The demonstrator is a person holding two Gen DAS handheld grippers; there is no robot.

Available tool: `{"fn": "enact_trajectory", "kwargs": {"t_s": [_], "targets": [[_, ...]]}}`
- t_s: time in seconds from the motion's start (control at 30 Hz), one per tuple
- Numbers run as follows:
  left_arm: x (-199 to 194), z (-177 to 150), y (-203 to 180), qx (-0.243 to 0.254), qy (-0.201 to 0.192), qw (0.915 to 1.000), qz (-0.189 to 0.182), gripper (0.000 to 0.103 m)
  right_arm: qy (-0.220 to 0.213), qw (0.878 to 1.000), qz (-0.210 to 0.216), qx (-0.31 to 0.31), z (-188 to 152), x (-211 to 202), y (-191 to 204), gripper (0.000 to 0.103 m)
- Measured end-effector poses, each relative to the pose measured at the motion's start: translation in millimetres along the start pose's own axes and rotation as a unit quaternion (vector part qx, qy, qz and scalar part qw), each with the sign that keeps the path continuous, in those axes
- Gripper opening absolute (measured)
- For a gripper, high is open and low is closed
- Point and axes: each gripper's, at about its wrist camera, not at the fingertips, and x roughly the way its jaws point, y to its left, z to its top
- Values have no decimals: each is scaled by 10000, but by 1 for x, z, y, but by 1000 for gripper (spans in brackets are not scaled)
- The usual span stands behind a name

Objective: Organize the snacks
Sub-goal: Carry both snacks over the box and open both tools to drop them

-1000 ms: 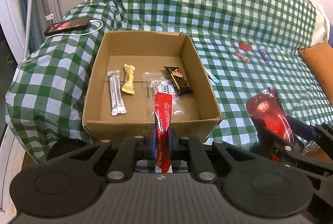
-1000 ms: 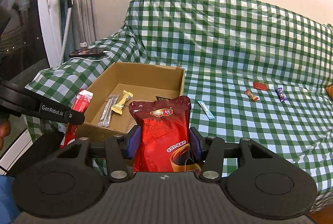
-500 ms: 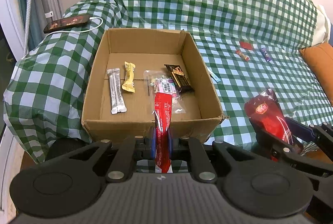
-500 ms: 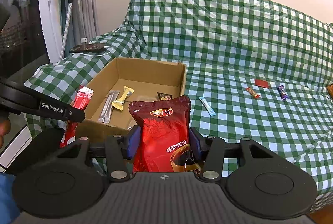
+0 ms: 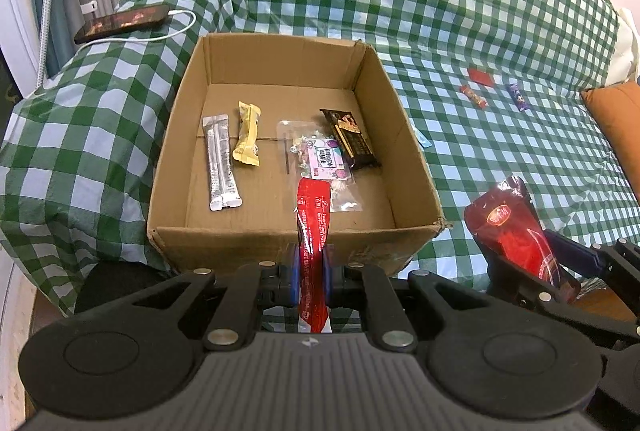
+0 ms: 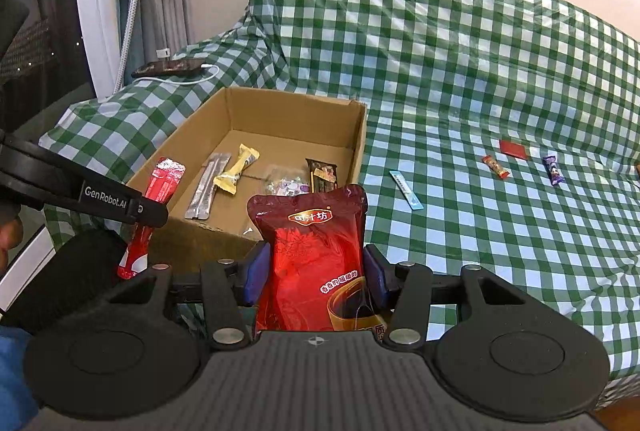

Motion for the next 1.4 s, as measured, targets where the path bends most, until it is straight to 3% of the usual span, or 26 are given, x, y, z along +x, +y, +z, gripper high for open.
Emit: {"fn": "enact_trajectory", "kwargs": {"t_s": [0.5, 1.0, 1.4], "targets": [[32, 34, 24, -233, 163, 9996, 28, 12, 261, 9996, 80, -60, 27, 43, -1, 53], [71, 112, 49, -510, -168, 9980, 325, 12, 209, 9989, 420, 64, 74, 112, 2, 53], [127, 120, 59, -524, 225, 9973, 466, 12, 496, 9979, 394, 140, 84, 167, 2, 54]]}}
